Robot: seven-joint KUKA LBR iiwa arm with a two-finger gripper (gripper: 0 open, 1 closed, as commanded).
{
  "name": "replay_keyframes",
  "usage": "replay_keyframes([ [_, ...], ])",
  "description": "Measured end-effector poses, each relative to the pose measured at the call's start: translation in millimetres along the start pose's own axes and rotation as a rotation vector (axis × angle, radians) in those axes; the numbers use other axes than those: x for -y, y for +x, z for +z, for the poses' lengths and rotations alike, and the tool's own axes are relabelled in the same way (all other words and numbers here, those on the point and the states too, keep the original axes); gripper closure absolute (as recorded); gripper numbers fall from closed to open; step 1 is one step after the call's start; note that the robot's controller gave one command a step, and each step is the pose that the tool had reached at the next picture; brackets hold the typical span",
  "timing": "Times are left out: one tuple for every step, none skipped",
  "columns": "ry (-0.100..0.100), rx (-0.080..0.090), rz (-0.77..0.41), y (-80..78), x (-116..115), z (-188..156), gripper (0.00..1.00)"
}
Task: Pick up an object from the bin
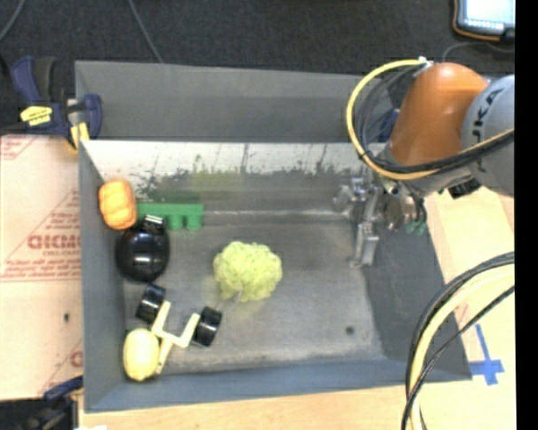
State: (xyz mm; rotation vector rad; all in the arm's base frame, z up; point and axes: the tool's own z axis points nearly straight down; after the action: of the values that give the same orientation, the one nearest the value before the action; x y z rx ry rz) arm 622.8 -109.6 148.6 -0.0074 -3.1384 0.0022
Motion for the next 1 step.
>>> replay_keyframes([
  [0.001, 0.007, -0.002, -1.3, -0.2, -5.1, 0.00],
])
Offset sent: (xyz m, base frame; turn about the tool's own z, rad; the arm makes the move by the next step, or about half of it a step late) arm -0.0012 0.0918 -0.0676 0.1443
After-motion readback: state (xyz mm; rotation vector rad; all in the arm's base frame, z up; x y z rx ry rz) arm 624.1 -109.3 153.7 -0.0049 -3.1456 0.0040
